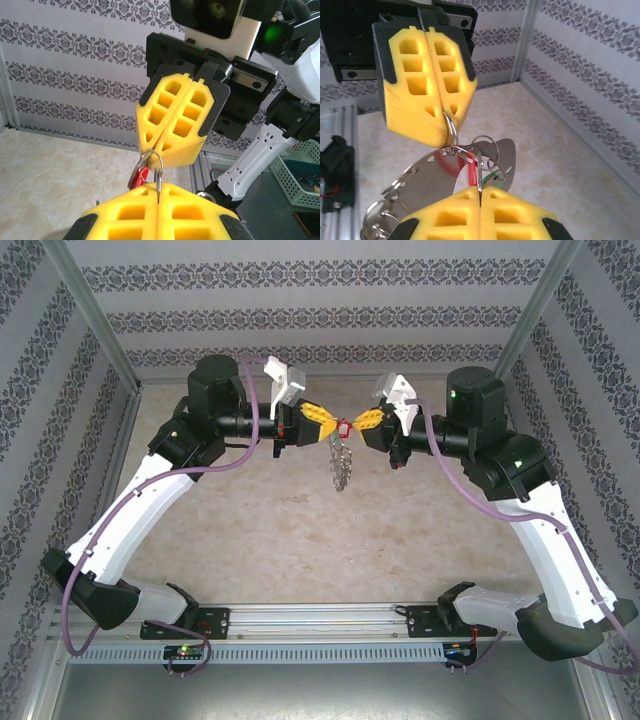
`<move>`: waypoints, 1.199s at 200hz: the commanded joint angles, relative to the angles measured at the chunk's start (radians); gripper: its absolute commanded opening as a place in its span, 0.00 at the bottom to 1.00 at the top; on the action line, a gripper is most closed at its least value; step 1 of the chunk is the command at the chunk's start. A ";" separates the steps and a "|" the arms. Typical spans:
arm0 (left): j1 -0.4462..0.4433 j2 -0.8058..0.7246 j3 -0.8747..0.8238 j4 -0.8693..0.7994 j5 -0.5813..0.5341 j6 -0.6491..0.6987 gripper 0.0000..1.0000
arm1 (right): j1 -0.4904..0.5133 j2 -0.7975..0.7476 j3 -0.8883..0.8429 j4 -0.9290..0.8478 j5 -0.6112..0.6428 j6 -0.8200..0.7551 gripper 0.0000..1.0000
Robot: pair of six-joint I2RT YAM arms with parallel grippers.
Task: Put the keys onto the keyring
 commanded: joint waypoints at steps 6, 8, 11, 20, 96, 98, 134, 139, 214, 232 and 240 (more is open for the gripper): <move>0.011 -0.015 -0.004 0.065 0.028 -0.009 0.00 | 0.022 -0.017 0.032 -0.023 0.100 -0.055 0.00; 0.012 -0.016 -0.004 0.065 0.029 -0.009 0.00 | 0.023 -0.018 0.034 -0.021 0.101 -0.055 0.00; 0.012 -0.016 -0.005 0.065 0.028 -0.009 0.00 | 0.025 -0.018 0.035 -0.021 0.103 -0.055 0.00; 0.012 -0.016 -0.006 0.061 0.027 -0.009 0.00 | 0.031 -0.017 0.042 -0.019 0.106 -0.056 0.00; 0.011 -0.023 -0.020 0.037 0.010 -0.002 0.00 | 0.097 0.011 0.098 0.027 0.193 -0.072 0.00; 0.010 -0.023 -0.021 0.038 0.009 -0.003 0.00 | 0.098 0.012 0.099 0.027 0.195 -0.072 0.00; 0.010 -0.032 -0.041 0.041 -0.003 0.000 0.00 | 0.119 0.020 0.109 0.047 0.233 -0.081 0.00; 0.011 -0.035 -0.044 0.041 -0.004 0.000 0.00 | 0.120 0.019 0.110 0.047 0.237 -0.081 0.00; 0.017 -0.053 -0.085 0.079 -0.027 -0.013 0.29 | 0.129 0.013 0.107 0.042 0.272 -0.091 0.00; 0.025 -0.070 -0.116 0.102 -0.044 -0.029 0.38 | 0.129 0.013 0.097 0.031 0.284 -0.093 0.00; 0.031 -0.081 -0.134 0.117 -0.054 -0.039 0.40 | 0.129 0.014 0.094 0.024 0.293 -0.094 0.00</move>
